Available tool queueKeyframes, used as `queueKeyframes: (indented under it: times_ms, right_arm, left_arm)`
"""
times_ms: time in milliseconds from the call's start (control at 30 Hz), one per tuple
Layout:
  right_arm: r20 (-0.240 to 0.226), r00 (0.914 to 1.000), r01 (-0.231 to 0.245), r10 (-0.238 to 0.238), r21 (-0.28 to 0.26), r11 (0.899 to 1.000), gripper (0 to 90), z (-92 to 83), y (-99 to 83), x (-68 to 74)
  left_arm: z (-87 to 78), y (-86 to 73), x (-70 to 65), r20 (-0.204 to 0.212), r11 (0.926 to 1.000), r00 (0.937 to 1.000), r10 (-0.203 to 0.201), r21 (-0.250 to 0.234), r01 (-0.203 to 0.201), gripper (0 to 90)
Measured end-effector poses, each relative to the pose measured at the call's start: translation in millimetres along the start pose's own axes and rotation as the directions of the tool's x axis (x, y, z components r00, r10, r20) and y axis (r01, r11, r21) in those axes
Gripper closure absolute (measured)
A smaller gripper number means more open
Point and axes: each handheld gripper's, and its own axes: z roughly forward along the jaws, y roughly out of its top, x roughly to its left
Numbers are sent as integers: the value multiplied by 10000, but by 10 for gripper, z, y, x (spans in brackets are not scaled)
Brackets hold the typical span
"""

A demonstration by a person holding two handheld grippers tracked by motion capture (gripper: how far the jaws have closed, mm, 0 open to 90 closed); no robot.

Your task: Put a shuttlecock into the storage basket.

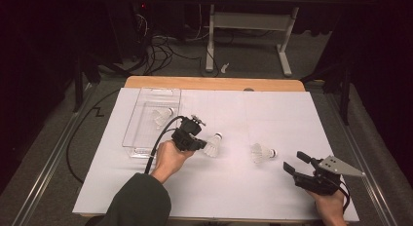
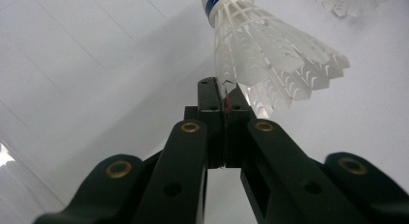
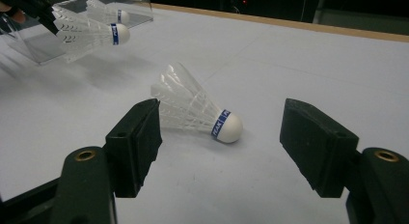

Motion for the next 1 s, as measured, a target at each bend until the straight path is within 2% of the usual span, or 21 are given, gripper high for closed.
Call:
queueKeyframes:
  times_ms: [333, 1000]
  right_arm:
    - [-13, 10000, 10, -10, -2, 10000, 313, 0, 0, 0]
    - [-9, 10000, 6, -6, -11, 10000, 313, 0, 0, 1]
  left_arm:
    - [-80, -22, -21, -50, 9997, 9999, 134, -210, -135, 896]
    - [-181, -80, 1, -107, 9988, 9999, 16, -494, -21, 897]
